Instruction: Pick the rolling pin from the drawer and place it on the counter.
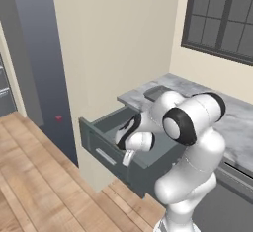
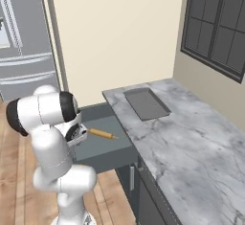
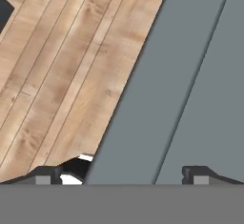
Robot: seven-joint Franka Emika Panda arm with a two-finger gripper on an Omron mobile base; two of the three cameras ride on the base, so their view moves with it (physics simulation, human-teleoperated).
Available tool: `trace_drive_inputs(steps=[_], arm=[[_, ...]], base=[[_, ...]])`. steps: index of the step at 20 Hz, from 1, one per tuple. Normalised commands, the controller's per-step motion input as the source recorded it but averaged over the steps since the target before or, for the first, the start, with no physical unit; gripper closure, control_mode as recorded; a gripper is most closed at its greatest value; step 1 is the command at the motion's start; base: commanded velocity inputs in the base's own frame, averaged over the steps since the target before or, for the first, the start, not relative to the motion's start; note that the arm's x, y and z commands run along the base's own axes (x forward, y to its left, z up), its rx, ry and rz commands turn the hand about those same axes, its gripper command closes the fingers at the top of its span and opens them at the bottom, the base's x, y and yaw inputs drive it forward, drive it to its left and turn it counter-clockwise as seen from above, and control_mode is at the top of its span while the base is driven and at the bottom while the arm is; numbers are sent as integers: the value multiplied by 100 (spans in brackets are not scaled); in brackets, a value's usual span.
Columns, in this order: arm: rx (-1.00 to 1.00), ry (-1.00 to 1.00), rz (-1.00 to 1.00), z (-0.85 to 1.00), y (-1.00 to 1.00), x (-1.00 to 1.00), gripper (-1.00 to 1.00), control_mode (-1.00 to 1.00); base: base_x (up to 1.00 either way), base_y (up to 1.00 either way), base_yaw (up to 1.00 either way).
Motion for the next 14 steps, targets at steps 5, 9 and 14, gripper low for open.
trace_drive_inputs(steps=[5, 9, 14], arm=[[-8, 0, 22, -12, 100, -65, -100, -100], [-3, -8, 19, 33, 100, -20, -100, -100], [3, -23, 6, 100, 15, 0, -100, -100]], base=[[0, 0, 0], [0, 0, 0], [0, 0, 0]])
